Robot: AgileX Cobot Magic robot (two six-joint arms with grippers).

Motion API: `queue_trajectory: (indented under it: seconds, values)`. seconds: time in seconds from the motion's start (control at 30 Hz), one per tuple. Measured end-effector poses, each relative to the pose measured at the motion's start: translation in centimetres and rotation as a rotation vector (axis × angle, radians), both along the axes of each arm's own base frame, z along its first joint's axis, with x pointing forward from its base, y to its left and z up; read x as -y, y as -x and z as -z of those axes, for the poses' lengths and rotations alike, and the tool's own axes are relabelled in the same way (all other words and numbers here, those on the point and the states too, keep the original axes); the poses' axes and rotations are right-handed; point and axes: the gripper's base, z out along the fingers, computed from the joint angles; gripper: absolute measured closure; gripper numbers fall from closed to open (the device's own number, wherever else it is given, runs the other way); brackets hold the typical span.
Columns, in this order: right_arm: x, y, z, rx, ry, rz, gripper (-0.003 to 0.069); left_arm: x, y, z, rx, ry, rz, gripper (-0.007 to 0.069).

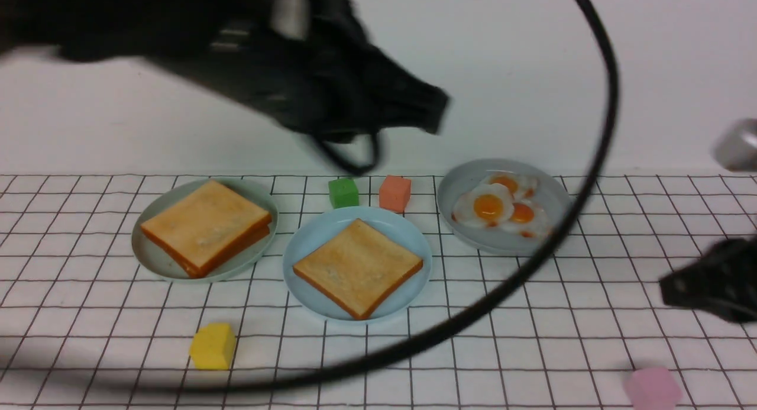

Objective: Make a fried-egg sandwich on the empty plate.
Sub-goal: Use the right arm to grab a fried egg

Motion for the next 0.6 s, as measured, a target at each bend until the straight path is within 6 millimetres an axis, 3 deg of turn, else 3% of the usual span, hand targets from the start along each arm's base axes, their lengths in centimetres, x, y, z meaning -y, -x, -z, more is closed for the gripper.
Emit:
queue_trajectory:
  seconds: [0.03,0.07,0.2,0.3,0.47,0.6]
  values:
    - [-0.1,-0.5,0.1,-0.004,0.003,-0.002,0.0592,-0.2,0.2,0.4,-0.007,-0.004,0.001,0.0638]
    - [-0.4,-2.2,0.3,-0.019,0.013,-0.009,0.0589,-2.2,2.2,0.9,0.001,0.014,0.005,0.0638]
    - [-1.3,-6.4,0.9,-0.042,0.025,-0.012,0.0581,-6.2,6.4,3.7,0.025,0.054,0.016,0.0638]
    - [-1.8,-8.5,1.1,-0.052,0.027,-0.015,0.0577,-8.9,9.2,6.0,0.083,0.142,0.024,0.0638]
    - [-2.0,-10.0,1.1,-0.026,0.021,-0.003,0.0572,-11.9,12.3,8.2,0.172,0.296,0.022,0.0638]
    - [-2.1,-10.7,1.3,-0.001,0.011,0.012,0.0568,-13.0,13.2,8.9,0.204,0.339,0.015,0.0638]
